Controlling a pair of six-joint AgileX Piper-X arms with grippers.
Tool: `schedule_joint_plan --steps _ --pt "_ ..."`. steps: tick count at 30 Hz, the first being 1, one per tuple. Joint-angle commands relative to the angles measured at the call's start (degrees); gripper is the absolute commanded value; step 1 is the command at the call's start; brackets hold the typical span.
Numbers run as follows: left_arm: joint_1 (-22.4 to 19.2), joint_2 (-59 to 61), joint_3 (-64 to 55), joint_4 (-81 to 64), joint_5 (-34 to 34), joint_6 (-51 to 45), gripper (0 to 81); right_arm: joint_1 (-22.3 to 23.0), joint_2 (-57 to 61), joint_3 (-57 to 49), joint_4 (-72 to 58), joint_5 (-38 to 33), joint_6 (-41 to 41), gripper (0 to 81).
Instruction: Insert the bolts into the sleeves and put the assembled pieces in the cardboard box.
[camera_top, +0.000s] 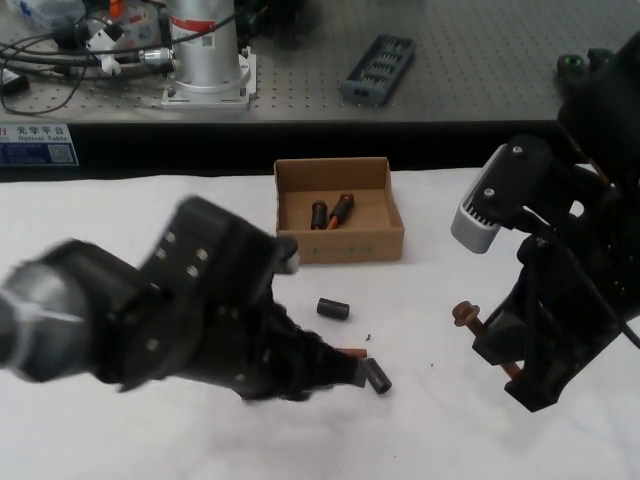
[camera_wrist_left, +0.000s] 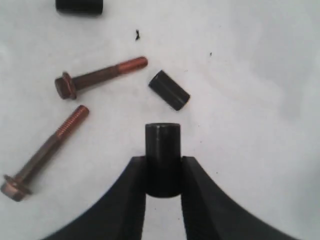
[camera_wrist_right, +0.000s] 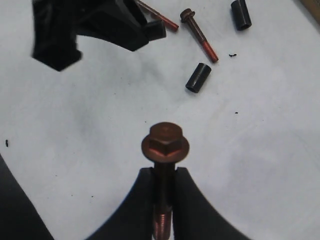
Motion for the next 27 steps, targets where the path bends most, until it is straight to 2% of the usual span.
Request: schedule_joint_plan --steps 1,5,8,11,14,21,27 --pt "-0.09 -2.82 -0.13 2.33 -0.64 5.55 0.6 0.09 -0.86 -0.11 -0.59 -0.73 -0.38 2.9" --pt "-0.09 -7.39 -0.13 4.36 -0.64 6.56 0.6 0.09 -0.86 -0.11 -4.02 -1.61 2.5 2.9" --pt "0.28 -9.59 -0.13 4.37 0.66 6.56 0.6 0.09 -0.86 -0.11 -9.52 -6.83 8.27 2.9" --pt "1.68 -10.61 -0.13 4.37 5.05 6.56 0.6 0.09 -0.86 -0.11 -16.69 -11.81 16.98 2.9" --pt "3.62 -10.71 -0.13 4.37 10.8 6.71 0.6 0.09 -0.86 -0.11 -23.18 -12.82 23.37 2.9" --pt "7.9 -10.71 -0.13 4.23 19.13 7.92 0.6 -0.01 -0.86 -0.11 -32.19 -13.84 32.29 2.9" --pt "8.5 -11.01 -0.13 1.51 24.52 7.94 0.6 -0.01 0.03 -0.11 -36.49 -16.37 37.96 2.9"
